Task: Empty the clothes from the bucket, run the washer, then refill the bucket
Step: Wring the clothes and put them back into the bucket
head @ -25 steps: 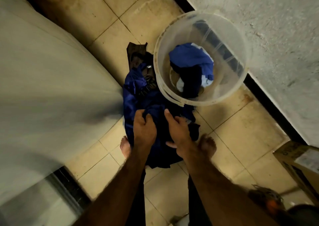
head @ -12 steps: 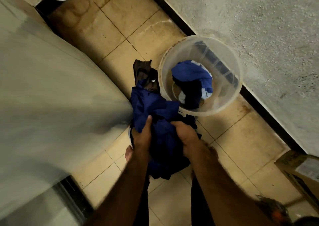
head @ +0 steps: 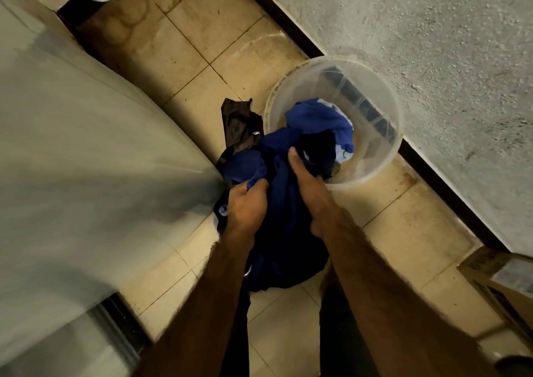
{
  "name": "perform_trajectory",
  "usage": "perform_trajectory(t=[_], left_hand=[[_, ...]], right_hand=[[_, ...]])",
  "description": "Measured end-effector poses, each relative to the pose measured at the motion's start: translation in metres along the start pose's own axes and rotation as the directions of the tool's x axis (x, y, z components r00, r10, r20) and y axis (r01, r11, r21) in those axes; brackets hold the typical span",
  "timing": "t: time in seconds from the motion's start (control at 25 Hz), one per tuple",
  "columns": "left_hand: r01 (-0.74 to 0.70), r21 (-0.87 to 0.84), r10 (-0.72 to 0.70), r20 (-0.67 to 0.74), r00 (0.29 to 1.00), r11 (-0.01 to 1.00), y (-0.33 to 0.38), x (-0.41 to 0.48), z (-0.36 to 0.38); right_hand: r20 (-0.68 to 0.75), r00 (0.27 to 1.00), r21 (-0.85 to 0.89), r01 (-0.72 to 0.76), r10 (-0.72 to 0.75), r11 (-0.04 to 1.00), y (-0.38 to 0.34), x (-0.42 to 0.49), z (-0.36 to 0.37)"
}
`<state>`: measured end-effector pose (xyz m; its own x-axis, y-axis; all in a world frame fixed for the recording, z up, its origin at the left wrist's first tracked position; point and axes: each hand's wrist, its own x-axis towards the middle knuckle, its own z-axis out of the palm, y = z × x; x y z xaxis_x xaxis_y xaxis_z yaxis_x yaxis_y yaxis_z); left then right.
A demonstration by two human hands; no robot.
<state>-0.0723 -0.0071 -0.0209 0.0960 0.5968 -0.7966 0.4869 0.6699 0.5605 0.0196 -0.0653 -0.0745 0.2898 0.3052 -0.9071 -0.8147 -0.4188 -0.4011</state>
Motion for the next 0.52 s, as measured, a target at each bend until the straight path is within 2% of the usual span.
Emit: perform_trajectory(t=[0.08,0.12,0.2,0.28,0.36,0.4,0.44,0.52], left_hand=[[-0.049,0.008,0.049,0.05,0.998,0.999,0.006,-0.006,0.0],[-0.052,0.038,0.049,0.059,0.997,0.998,0.006,-0.001,0.0],[-0.044,0.11,0.035,0.079,0.996,0.993,0.006,0.009,0.002],[-0.053,0.101,0.042,0.111,0.993,0.993,0.003,0.005,-0.001],[-0.088,-0.065,0.092,0.059,0.994,0.994,-0.007,-0.002,-0.006],[-0.062,-0.144,0.062,0.0,0.998,0.988,-0.014,-0.006,-0.008],[0.007,-0.207,-0.016,-0.041,0.999,0.978,-0.026,-0.005,-0.009],[0.165,-0.319,-0.166,0.024,0.986,0.933,-0.058,-0.002,-0.008]], right_hand=[[0.158,0.986,-0.025,-0.051,0.054,0.998,0.0,0.002,0.003],[0.193,0.979,-0.018,-0.062,0.064,0.998,-0.001,-0.001,0.004],[0.075,0.996,-0.021,-0.05,0.052,0.999,-0.001,0.004,0.005],[-0.05,0.998,-0.035,-0.026,0.025,0.999,-0.002,0.004,0.004],[-0.052,0.999,-0.007,-0.007,0.006,1.0,-0.005,-0.005,0.002],[-0.034,0.999,0.007,-0.005,0.005,1.0,-0.004,-0.012,0.0],[-0.019,1.0,0.011,0.004,-0.004,1.0,-0.003,-0.023,-0.003],[-0.032,0.999,-0.016,0.019,-0.02,1.0,0.001,-0.044,-0.012]])
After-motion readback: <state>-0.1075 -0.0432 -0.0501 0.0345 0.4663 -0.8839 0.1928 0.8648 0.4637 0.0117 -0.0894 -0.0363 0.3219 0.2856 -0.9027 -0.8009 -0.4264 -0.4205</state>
